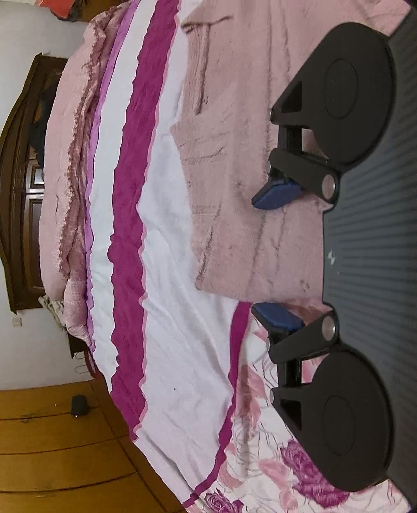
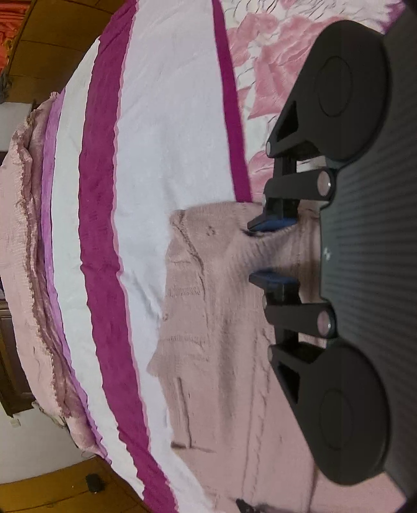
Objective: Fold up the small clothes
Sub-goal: 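Fold the held side edge over the cardigan body and open the right gripper, then move both open grippers back toward the cardigan hem, then grasp the ribbed cardigan hem with the left gripper while the right gripper grasps it too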
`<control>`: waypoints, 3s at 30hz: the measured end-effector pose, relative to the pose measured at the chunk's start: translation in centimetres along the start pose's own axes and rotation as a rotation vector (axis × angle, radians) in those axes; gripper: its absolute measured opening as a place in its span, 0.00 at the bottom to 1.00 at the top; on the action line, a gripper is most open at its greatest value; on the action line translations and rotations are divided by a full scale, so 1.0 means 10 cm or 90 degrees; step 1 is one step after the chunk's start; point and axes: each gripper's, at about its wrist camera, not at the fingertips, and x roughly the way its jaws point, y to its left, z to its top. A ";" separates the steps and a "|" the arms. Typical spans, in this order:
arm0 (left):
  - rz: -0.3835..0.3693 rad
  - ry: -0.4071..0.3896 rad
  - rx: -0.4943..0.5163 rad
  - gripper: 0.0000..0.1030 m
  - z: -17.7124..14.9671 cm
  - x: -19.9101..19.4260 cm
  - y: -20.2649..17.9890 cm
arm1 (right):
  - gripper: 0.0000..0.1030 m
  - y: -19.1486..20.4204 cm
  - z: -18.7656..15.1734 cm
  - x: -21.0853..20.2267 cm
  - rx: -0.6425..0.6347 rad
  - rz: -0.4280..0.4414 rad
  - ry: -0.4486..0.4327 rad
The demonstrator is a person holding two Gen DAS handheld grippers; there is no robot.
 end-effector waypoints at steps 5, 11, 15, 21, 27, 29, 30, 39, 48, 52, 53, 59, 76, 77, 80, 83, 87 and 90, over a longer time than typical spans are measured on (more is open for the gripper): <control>-0.006 0.021 0.043 0.70 -0.12 -0.41 0.13 | 0.33 0.05 -0.27 -0.49 -0.020 0.039 -0.022; -0.054 0.029 0.039 0.70 -0.41 -1.05 0.42 | 0.35 0.19 -0.69 -1.07 -0.008 0.077 -0.023; -0.054 0.049 0.022 0.71 -0.65 -1.44 0.56 | 0.46 0.29 -1.03 -1.28 0.008 0.112 -0.017; -0.059 0.074 0.044 0.73 -1.02 -1.96 0.53 | 0.46 0.50 -1.51 -1.41 0.013 0.179 0.025; -0.085 0.100 0.060 0.74 -1.36 -2.25 0.37 | 0.46 0.62 -1.95 -1.53 0.022 0.209 0.050; -0.085 0.106 0.077 0.74 -1.47 -2.30 0.31 | 0.45 0.63 -2.06 -1.55 0.010 0.171 0.044; -0.087 0.108 0.083 0.74 -1.51 -2.33 0.29 | 0.45 0.62 -2.10 -1.57 0.005 0.148 0.038; -0.087 0.107 0.091 0.74 -1.71 -2.51 0.29 | 0.45 0.35 -2.21 -1.87 0.018 -0.003 -0.030; -0.107 0.107 0.124 0.75 -1.83 -2.68 0.32 | 0.46 0.27 -2.32 -2.09 -0.041 0.020 -0.026; -0.152 0.119 0.164 0.79 -1.89 -2.76 0.29 | 0.61 0.43 -2.32 -2.13 -0.142 0.029 -0.023; -0.154 0.121 0.175 0.80 -1.92 -2.77 0.27 | 0.62 0.46 -2.33 -2.13 -0.161 0.030 -0.021; -0.144 0.129 0.255 0.81 -2.07 -2.80 0.20 | 0.62 0.63 -2.39 -2.03 -0.243 0.040 0.015; -0.102 0.074 0.339 0.97 -2.18 -2.51 0.05 | 0.67 1.00 -2.50 -1.62 -0.399 -0.020 0.009; -0.102 0.066 0.336 0.97 -2.18 -2.51 0.05 | 0.67 1.01 -2.49 -1.61 -0.396 -0.025 0.002; -0.093 0.039 0.333 0.97 -2.16 -2.49 0.03 | 0.67 1.01 -2.47 -1.57 -0.386 -0.035 -0.020; -0.082 0.013 0.335 0.97 -2.14 -2.51 0.01 | 0.66 0.98 -2.44 -1.57 -0.364 -0.039 -0.039; -0.070 -0.008 0.333 0.96 -2.10 -2.50 0.00 | 0.66 0.90 -2.40 -1.59 -0.330 -0.049 -0.057; -0.069 -0.004 0.319 0.94 -2.07 -2.50 0.01 | 0.66 0.82 -2.37 -1.61 -0.303 -0.059 -0.073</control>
